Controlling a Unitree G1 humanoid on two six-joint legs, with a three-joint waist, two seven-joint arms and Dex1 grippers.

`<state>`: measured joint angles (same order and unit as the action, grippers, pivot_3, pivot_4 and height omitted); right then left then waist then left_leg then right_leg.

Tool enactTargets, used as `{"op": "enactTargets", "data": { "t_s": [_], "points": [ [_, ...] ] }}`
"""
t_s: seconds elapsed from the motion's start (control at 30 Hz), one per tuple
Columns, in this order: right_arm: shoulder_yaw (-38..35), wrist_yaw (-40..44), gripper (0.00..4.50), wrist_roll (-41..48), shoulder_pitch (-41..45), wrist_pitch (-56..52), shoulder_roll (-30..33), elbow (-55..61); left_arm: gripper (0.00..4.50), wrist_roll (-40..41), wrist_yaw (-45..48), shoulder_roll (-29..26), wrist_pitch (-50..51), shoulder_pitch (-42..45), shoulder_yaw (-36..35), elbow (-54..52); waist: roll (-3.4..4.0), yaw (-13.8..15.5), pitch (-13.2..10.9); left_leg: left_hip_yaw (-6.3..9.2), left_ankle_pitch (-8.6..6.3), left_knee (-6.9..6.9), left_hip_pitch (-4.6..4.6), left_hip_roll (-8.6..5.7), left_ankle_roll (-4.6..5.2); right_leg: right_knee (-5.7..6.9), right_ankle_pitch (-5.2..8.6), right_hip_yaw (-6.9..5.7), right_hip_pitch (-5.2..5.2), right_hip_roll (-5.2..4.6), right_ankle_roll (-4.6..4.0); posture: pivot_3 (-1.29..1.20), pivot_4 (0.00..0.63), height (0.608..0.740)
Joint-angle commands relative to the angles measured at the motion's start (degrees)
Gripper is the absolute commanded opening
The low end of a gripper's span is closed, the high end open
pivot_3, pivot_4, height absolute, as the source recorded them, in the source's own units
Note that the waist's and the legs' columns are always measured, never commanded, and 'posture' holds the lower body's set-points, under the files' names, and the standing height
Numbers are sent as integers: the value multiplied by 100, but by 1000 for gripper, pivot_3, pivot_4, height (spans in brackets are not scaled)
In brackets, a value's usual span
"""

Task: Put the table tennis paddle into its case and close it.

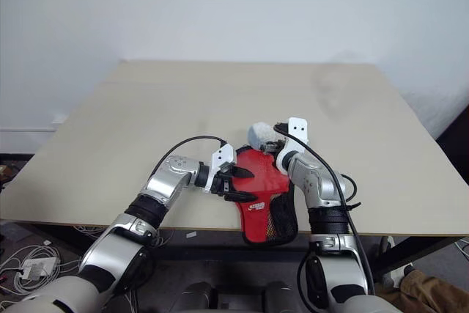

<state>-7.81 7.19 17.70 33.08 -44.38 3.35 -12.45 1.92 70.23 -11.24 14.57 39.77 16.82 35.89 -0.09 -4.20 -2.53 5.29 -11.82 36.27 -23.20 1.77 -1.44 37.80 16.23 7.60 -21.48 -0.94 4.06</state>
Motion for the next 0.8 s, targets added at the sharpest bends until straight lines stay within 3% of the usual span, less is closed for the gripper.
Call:
{"op": "enactTargets", "data": {
  "t_s": [0.03, 0.57, 0.8],
  "points": [
    [-196, -356, 21, -202, 136, 378, 93, -49, 4117, -269, -241, -72, 320, -95, 225, 268, 0, 2, 0, -1, 0, -2, 9, 0, 0, -2, 0, 0, 10, -1, 0, 0, 0, 740],
    [-780, -881, 21, -137, -294, -141, 820, 1007, 4117, -280, -525, 138, 400, 65, 368, 667, 12, 16, 10, -7, 0, -8, 33, -2, 0, -4, 2, 4, 31, -4, 0, 0, 0, 740],
    [-868, -33, 21, 392, -1618, -1891, 2091, 3202, 4117, -293, -564, 230, 355, 85, 372, 800, 16, 131, 15, -15, -1, -7, 31, -6, 0, -12, 4, 11, 29, -8, -1, 0, 0, 740]
  ]
}}
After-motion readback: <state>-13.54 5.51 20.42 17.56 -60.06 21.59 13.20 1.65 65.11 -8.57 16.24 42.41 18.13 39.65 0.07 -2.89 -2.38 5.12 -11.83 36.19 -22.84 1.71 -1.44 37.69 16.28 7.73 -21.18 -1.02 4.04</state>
